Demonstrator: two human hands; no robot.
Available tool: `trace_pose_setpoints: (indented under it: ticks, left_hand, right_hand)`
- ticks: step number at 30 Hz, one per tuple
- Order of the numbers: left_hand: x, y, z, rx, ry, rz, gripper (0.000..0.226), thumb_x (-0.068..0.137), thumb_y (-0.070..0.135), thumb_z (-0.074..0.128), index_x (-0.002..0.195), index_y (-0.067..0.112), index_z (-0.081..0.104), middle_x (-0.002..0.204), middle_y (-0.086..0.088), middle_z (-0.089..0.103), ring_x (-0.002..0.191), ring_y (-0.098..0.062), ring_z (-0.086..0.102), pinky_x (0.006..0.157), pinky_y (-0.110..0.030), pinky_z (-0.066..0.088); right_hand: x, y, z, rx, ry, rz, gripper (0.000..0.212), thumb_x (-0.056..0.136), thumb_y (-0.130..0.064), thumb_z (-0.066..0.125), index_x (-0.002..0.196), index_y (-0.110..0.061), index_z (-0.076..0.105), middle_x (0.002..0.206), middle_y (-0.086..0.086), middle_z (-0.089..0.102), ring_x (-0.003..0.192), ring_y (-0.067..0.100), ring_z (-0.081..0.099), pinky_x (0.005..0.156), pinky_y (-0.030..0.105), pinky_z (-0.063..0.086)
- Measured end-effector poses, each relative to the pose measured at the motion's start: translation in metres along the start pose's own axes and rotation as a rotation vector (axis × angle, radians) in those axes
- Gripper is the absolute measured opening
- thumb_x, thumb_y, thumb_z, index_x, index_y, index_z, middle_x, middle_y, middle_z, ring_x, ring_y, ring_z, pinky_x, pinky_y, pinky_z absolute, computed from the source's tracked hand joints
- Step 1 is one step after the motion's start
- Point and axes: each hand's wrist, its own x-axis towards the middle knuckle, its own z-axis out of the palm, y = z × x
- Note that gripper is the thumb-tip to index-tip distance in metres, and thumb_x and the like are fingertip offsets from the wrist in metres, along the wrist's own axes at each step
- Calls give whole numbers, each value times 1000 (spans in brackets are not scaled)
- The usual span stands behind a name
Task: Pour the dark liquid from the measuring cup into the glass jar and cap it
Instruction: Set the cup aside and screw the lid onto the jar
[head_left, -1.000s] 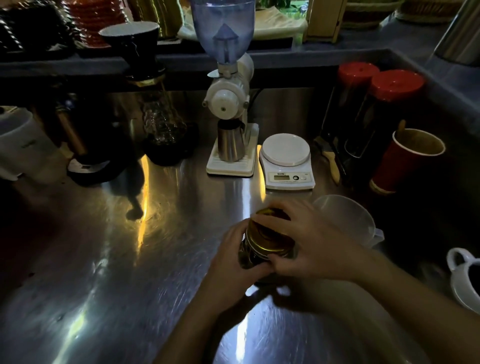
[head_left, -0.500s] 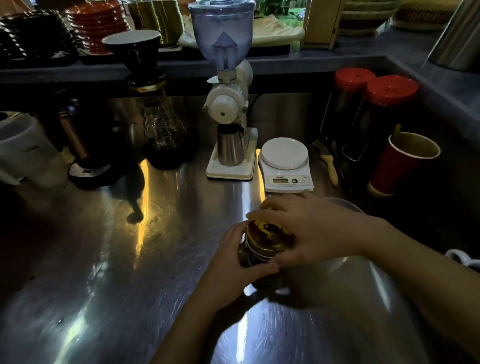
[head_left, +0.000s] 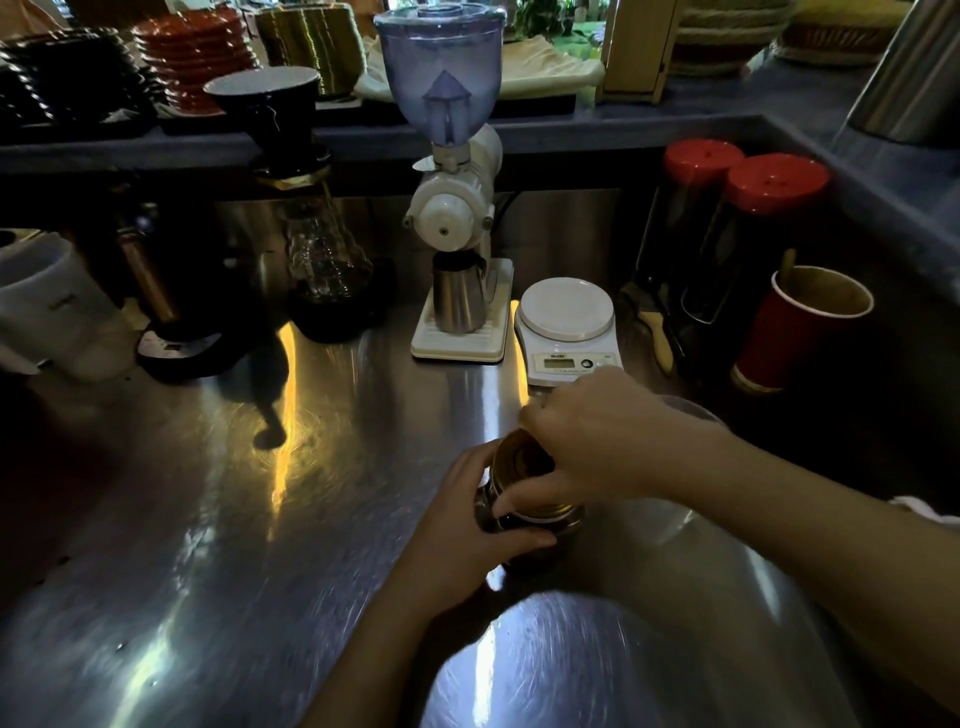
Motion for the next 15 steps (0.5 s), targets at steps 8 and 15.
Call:
trace_pose_setpoints:
  ticks: [8,15]
  left_hand:
    - [-2,1,1,2,-6,-32,71,51,47,81,109,62,43,133,10,51,119,-8,53,94,-23,49]
    - [-2,3,1,68,-19,-25,71,51,55,77,112,60,39,134,12,48,123,-11,49,104,-38,45]
  right_hand:
    - [-7,9,-3,168,-57,-95,57,74,-63,55,117,-26,47,97,1,56,75,16,55,60,26,49]
    - [-9,7,3,132,-71,-105,68,70,-67,55,124,-30,38,105,-1,55,83,18,55,61,29,47]
